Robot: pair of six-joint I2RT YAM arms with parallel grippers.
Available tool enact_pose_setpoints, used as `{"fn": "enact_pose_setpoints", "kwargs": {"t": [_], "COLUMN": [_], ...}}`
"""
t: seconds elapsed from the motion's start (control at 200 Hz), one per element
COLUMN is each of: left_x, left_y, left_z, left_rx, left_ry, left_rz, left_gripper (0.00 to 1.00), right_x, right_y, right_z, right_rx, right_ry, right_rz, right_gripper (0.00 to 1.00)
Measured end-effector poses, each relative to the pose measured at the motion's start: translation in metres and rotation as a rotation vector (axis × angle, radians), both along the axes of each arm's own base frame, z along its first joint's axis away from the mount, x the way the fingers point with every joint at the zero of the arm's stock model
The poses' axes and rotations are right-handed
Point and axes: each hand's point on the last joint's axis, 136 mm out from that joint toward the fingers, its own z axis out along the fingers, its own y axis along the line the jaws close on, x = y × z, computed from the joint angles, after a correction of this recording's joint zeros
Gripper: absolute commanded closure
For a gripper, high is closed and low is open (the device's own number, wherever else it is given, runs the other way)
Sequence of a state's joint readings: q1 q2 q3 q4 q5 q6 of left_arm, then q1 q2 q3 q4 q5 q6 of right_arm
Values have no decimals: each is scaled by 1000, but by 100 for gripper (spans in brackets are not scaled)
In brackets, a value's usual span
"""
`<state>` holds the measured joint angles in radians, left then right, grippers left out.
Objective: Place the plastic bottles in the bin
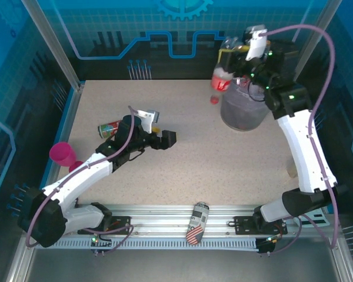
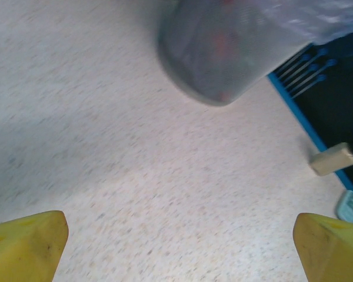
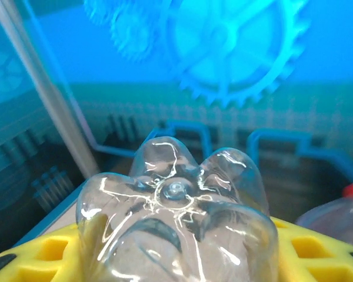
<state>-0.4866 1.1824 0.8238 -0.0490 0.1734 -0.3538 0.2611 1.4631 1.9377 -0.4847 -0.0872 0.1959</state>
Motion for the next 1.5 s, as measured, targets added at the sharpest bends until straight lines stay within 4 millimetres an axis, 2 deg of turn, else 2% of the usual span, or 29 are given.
{"fn": "enact_pose_setpoints", "kwargs": {"t": [0.065,0.165,0.26,0.365,0.465,0.545,0.655,0.745,0.935,1.066,1.201,1.326,1.501], "left_x": [-3,-8,-12,-14,-16,-16,-17,-18,-18,-17,-17,-17,-17], "left_y": [10,21,29,40,48,52,56,61,66,67,67,67,67], "left_z": [-7,-12,-16,-23,-31,-34,-35,-36,-38,-38,-38,-38,-38], "left_rx": [23,49,67,105,131,141,149,156,167,165,154,150,150], "left_ry": [37,69,93,118,150,163,170,176,183,186,194,196,196], "left_rz": [36,75,111,159,196,212,235,256,279,286,296,299,299], "left_gripper": [1,1,1,1,1,1,1,1,1,1,1,1,1], "right_x": [-2,3,19,50,83,104,118,123,126,135,154,167,172], "right_y": [-23,-61,-93,-116,-123,-127,-133,-138,-137,-134,-133,-136,-137], "right_z": [25,50,59,54,31,0,-42,-65,-83,-99,-137,-170,-173], "right_rx": [-38,-97,-153,-230,-297,-344,-388,-409,-418,-421,-442,-460,-457], "right_ry": [-70,-138,-160,-134,-65,19,140,208,262,293,365,430,425], "right_rz": [-86,-233,-358,-461,-497,-502,-492,-488,-467,-451,-432,-424,-429], "right_gripper": [59,59,60,60,60,61,63,63,61,60,57,49,38]}}
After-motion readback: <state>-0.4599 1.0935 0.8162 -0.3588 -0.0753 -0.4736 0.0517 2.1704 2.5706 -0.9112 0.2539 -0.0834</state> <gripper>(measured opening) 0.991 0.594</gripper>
